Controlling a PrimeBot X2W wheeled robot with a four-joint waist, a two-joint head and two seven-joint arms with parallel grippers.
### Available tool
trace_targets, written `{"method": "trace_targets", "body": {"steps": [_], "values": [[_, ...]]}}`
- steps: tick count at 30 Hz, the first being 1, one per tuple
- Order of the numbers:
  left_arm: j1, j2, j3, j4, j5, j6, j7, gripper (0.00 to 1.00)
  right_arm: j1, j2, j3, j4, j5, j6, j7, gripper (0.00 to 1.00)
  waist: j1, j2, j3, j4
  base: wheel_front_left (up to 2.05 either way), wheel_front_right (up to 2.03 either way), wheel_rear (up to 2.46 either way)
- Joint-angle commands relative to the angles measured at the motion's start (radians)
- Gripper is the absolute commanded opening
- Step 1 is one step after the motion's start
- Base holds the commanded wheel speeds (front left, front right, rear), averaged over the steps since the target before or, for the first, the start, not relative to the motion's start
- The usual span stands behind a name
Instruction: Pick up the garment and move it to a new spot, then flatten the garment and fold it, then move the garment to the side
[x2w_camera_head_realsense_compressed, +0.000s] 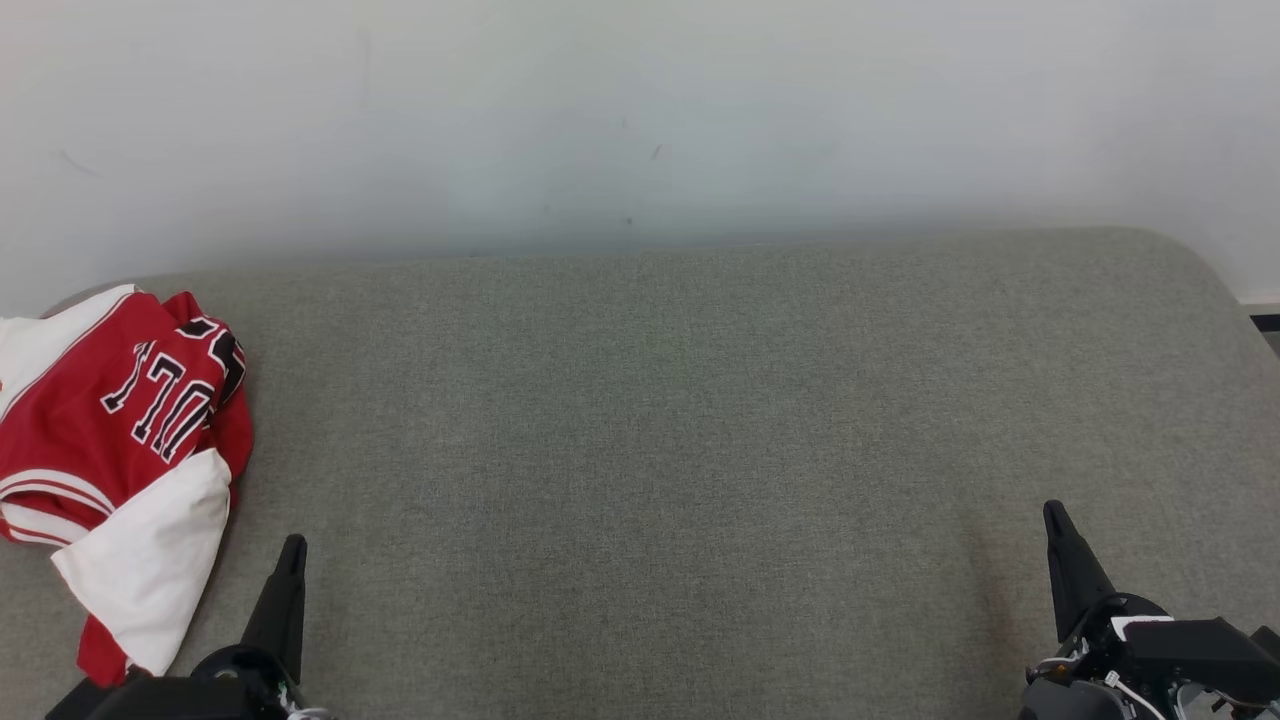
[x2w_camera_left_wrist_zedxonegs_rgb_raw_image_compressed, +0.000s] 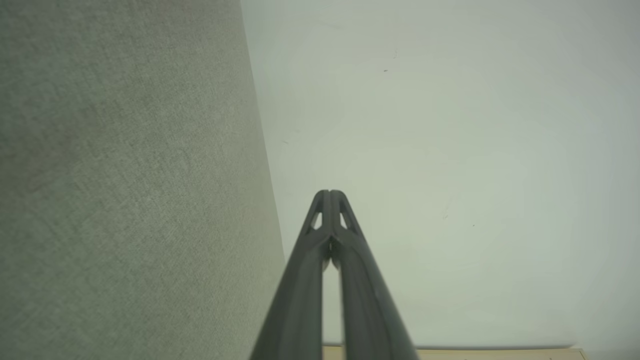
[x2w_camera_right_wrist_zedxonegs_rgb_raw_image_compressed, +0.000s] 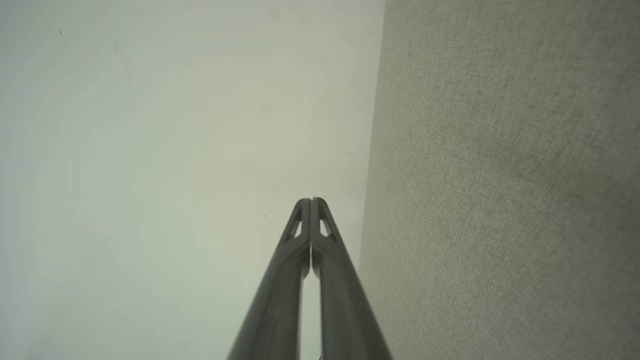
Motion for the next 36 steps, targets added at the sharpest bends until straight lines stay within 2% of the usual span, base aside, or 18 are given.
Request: {"method": "trace_targets", "body": {"steps": [1, 36], "values": [[-0.012, -0.001, 0.001, -0.003, -0.002, 0.0, 0.0, 0.0, -0.006, -0.004, -0.002, -0.001, -0.004, 0.0, -0.001, 0.0, 0.0, 0.0, 0.0, 0.0, 0.0, 0.0, 0.0], [-0.012, -0.001, 0.001, -0.003, -0.002, 0.0, 0.0, 0.0, -0.006, -0.004, -0.002, -0.001, -0.004, 0.0, -0.001, 0.0, 0.0, 0.0, 0.0, 0.0, 0.0, 0.0, 0.0]]}}
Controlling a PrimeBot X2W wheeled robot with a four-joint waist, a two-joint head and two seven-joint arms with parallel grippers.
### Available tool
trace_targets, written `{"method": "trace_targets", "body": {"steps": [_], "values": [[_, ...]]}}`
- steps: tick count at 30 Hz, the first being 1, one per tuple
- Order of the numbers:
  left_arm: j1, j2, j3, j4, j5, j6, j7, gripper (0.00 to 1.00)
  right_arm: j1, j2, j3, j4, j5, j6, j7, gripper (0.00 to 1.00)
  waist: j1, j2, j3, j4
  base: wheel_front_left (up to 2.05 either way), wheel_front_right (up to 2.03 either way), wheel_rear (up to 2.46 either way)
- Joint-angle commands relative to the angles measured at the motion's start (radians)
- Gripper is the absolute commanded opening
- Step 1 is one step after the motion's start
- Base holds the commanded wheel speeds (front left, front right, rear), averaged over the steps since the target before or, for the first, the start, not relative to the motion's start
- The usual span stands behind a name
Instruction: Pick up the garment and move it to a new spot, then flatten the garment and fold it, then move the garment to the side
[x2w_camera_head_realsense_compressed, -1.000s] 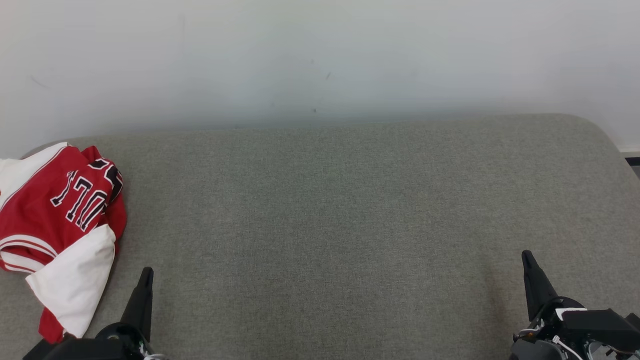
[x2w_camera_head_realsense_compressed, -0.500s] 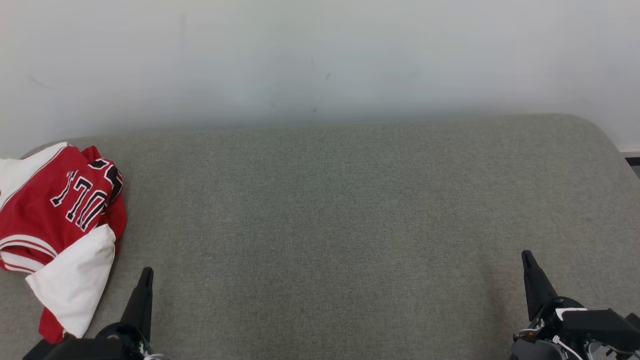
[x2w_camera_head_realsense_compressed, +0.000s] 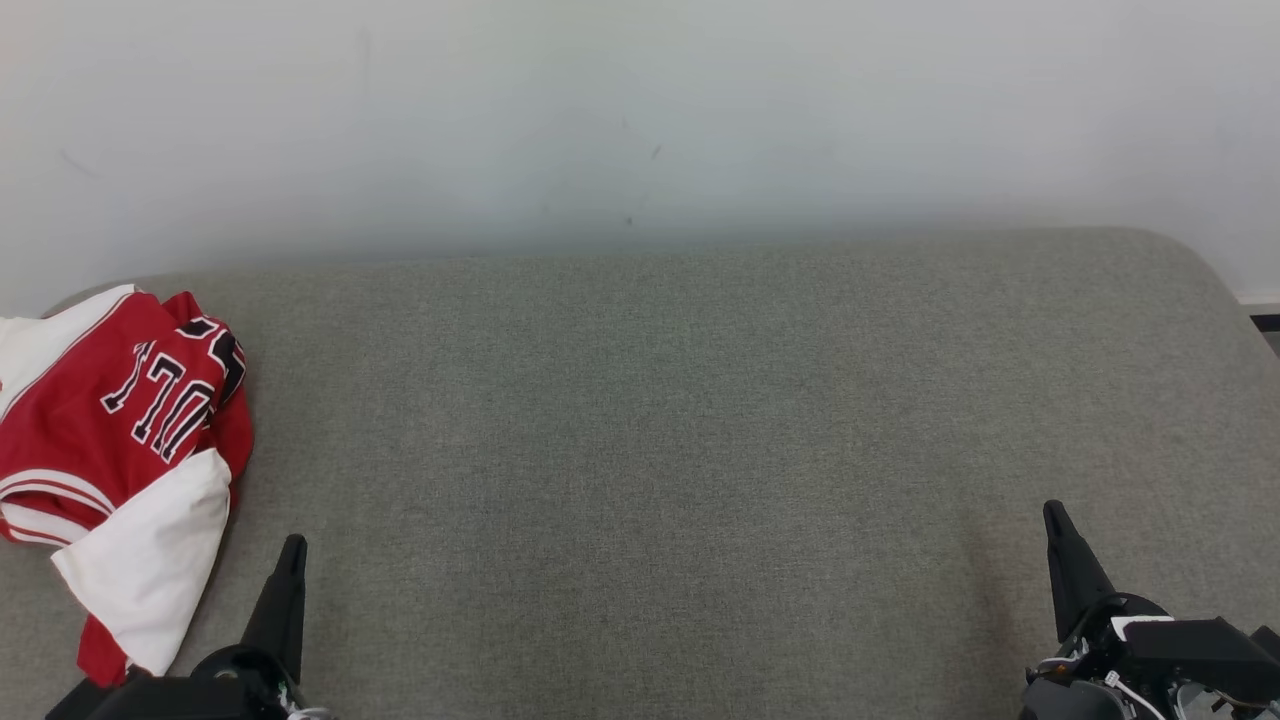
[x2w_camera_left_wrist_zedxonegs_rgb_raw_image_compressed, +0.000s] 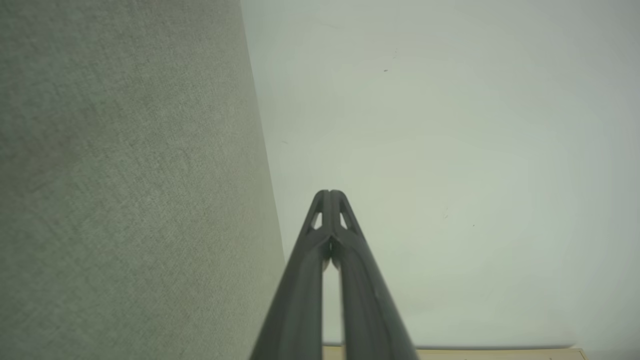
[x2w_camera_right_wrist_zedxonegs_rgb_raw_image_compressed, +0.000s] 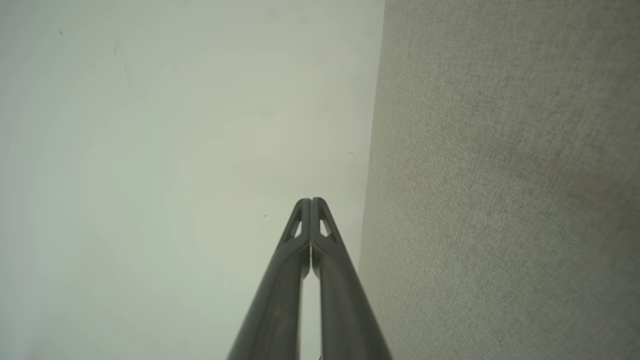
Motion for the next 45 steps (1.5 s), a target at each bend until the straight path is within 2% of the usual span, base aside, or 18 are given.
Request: {"method": "trace_targets", "body": {"steps": [1, 31, 32, 45], "values": [[-0.012, -0.001, 0.001, -0.003, -0.002, 0.0, 0.0, 0.0, -0.006, -0.004, -0.002, -0.001, -0.004, 0.0, -0.001, 0.0, 0.0, -0.0001, 0.0, 0.0, 0.0, 0.0, 0.0], [-0.012, -0.001, 0.001, -0.003, -0.002, 0.0, 0.0, 0.0, -0.006, -0.004, -0.002, -0.001, -0.004, 0.0, -0.001, 0.0, 0.0, -0.0001, 0.0, 0.0, 0.0, 0.0, 0.0], [0.0, 0.0, 0.0, 0.0, 0.0, 0.0, 0.0, 1.0, 0.0, 0.0, 0.0, 0.0, 0.0, 0.0, 0.0, 1.0, 0.0, -0.0001, 0.0, 0.0, 0.0, 0.0, 0.0], [0.028, -0.003, -0.04, 0.012, 0.022, 0.0, -0.051, 1.0, 0.018, 0.003, 0.043, 0.016, -0.027, -0.001, -0.05, 1.0, 0.0, -0.0001, -0.005, -0.001, 0.0, 0.0, 0.0]]}}
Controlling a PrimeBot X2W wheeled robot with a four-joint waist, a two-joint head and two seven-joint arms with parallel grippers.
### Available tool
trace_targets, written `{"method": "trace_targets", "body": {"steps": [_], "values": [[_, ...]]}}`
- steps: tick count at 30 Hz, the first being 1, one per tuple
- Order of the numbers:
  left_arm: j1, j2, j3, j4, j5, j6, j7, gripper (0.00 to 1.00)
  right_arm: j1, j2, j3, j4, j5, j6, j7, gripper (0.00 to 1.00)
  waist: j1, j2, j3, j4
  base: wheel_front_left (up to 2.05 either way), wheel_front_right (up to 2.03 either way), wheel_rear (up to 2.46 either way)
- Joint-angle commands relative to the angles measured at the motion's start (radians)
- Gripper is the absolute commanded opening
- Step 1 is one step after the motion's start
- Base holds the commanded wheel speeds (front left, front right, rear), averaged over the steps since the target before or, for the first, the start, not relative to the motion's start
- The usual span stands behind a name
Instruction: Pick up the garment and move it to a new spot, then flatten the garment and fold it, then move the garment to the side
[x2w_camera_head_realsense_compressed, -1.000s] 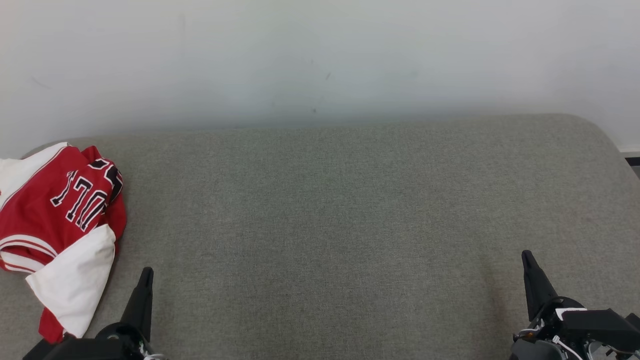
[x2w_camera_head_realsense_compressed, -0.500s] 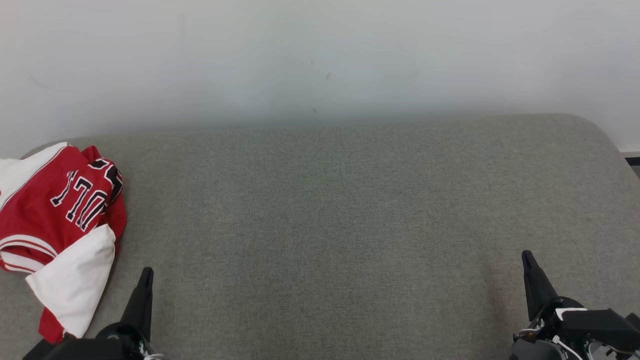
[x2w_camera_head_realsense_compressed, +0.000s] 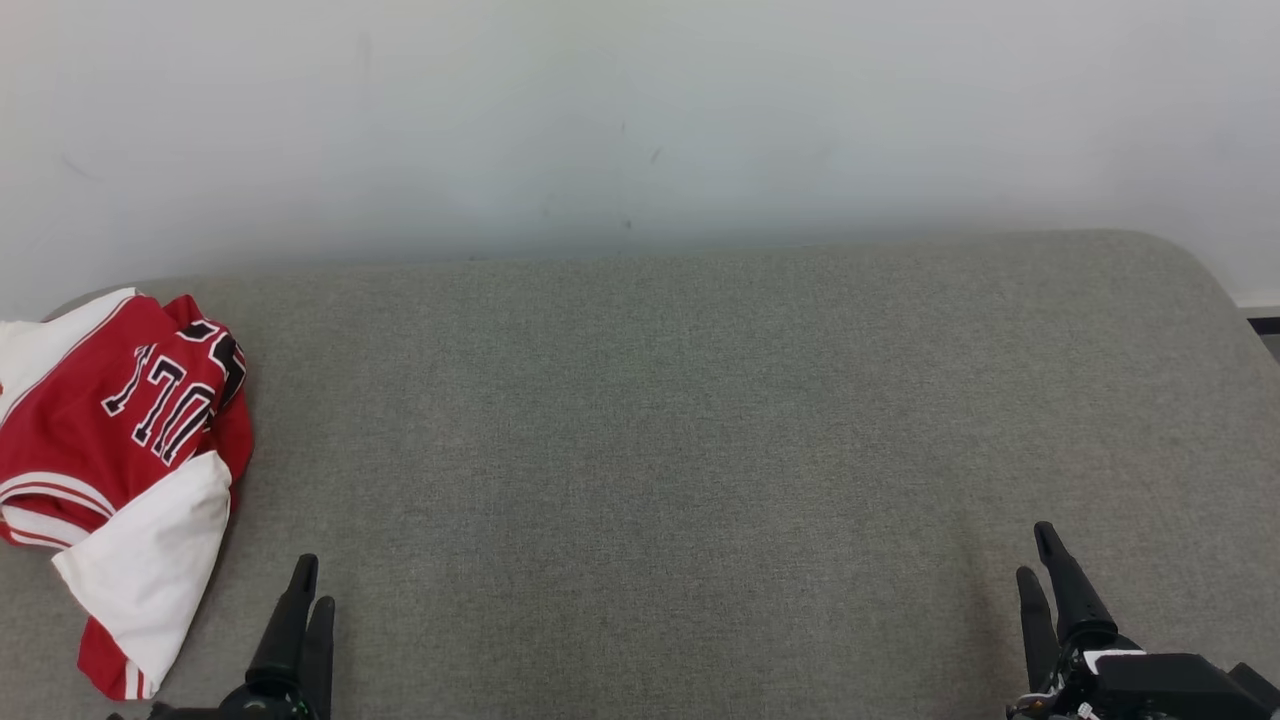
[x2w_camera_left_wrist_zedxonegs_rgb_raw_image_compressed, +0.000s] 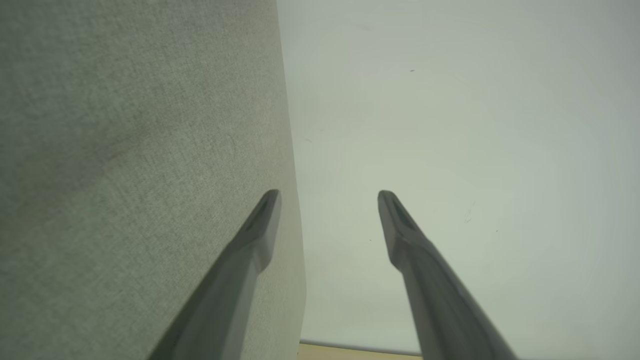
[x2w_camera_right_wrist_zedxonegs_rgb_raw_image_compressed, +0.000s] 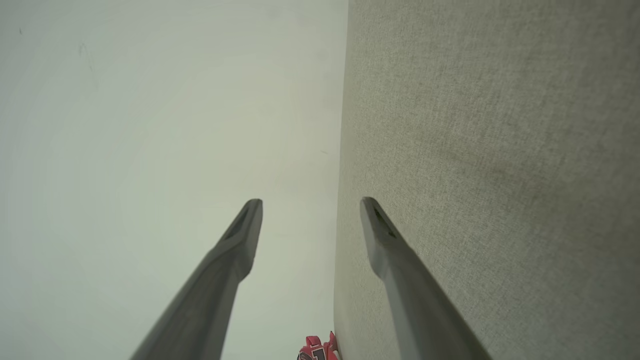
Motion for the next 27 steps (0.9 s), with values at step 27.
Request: {"method": "trace_targets", "body": {"steps": [27], "values": [[-0.031, 0.005, -0.082, -0.017, 0.483, 0.037, -0.119, 1.0, -0.034, -0.004, 0.048, -0.007, -0.456, 0.003, -0.119, 1.0, 0.0, -0.0001, -0.009, 0.01, 0.0, 0.0, 0.0]]}}
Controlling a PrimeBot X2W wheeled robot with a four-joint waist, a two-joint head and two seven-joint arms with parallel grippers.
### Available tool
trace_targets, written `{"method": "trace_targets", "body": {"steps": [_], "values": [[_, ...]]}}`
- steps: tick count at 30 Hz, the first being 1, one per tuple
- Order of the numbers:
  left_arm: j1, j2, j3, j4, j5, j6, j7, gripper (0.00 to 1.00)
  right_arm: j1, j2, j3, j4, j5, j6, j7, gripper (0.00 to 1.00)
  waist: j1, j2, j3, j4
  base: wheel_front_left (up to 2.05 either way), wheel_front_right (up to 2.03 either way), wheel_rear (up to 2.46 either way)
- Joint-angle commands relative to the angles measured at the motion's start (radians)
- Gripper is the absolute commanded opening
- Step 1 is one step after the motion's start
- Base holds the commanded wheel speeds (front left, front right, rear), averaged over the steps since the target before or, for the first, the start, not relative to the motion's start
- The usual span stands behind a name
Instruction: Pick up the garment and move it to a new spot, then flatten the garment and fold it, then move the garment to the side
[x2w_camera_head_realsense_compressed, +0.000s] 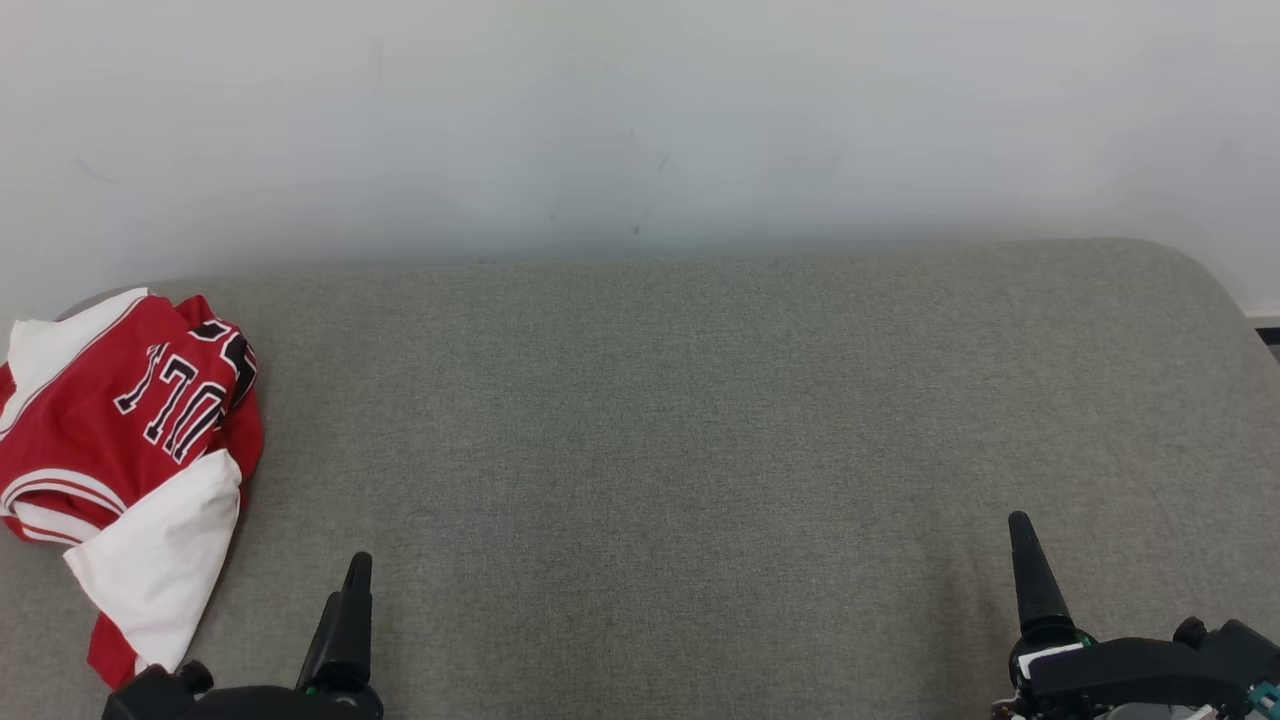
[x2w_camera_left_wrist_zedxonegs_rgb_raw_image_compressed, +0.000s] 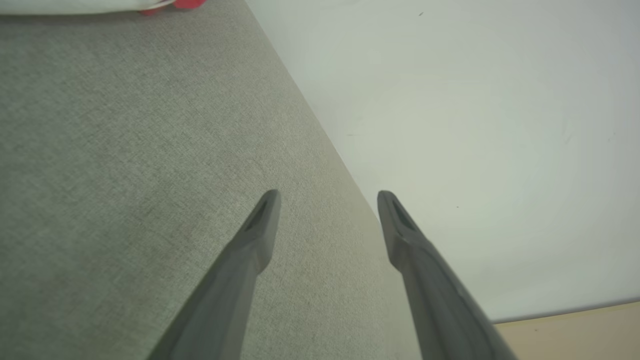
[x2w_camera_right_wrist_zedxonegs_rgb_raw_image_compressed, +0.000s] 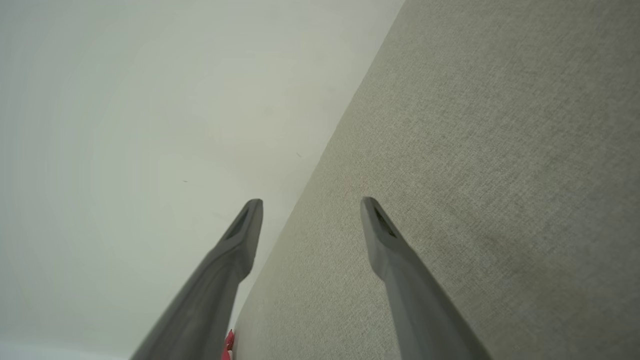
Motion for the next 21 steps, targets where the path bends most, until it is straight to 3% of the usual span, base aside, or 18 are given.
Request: {"method": "trace_targets", "body": {"steps": [1, 11, 21], "values": [[-0.023, 0.005, -0.006, -0.019, 0.049, 0.006, -0.01, 1.0, -0.02, -0.004, 0.005, -0.014, -0.045, 0.003, -0.011, 1.0, 0.0, 0.0, 0.0, 0.0, 0.0, 0.0, 0.0], [-0.007, 0.005, -0.024, -0.045, 0.242, 0.046, -0.045, 1.0, -0.022, -0.005, 0.018, -0.006, -0.283, 0.003, -0.046, 1.0, 0.0, 0.0, -0.003, 0.001, 0.0, 0.0, 0.0], [0.0, 0.006, -0.044, -0.055, 0.437, 0.077, -0.076, 1.0, -0.026, -0.005, 0.025, 0.003, -0.448, 0.003, -0.077, 1.0, 0.0, 0.0, -0.004, 0.004, 0.0, 0.0, 0.0]]}}
